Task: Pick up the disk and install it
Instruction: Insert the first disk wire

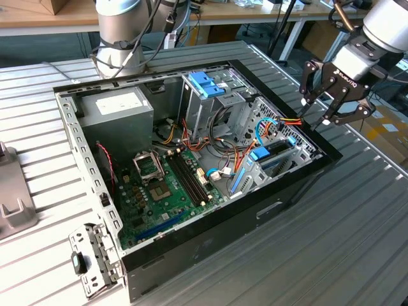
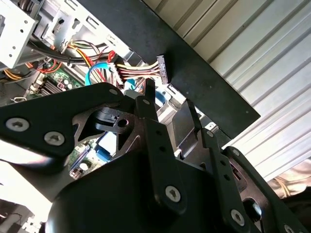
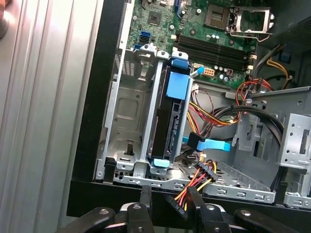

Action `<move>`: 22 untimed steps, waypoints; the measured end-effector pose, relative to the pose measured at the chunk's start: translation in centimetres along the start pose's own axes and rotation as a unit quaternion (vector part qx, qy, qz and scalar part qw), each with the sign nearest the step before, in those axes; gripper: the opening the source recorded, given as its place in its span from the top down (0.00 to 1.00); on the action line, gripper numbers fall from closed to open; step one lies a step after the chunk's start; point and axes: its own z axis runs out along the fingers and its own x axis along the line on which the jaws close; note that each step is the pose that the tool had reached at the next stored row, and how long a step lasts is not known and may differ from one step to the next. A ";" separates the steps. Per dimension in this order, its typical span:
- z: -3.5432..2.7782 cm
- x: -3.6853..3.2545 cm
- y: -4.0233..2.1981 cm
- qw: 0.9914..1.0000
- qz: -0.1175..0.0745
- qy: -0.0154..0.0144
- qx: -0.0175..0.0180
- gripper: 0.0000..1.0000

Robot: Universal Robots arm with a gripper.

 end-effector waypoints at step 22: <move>0.21 0.10 -1.22 0.998 -0.062 0.003 -0.008 0.58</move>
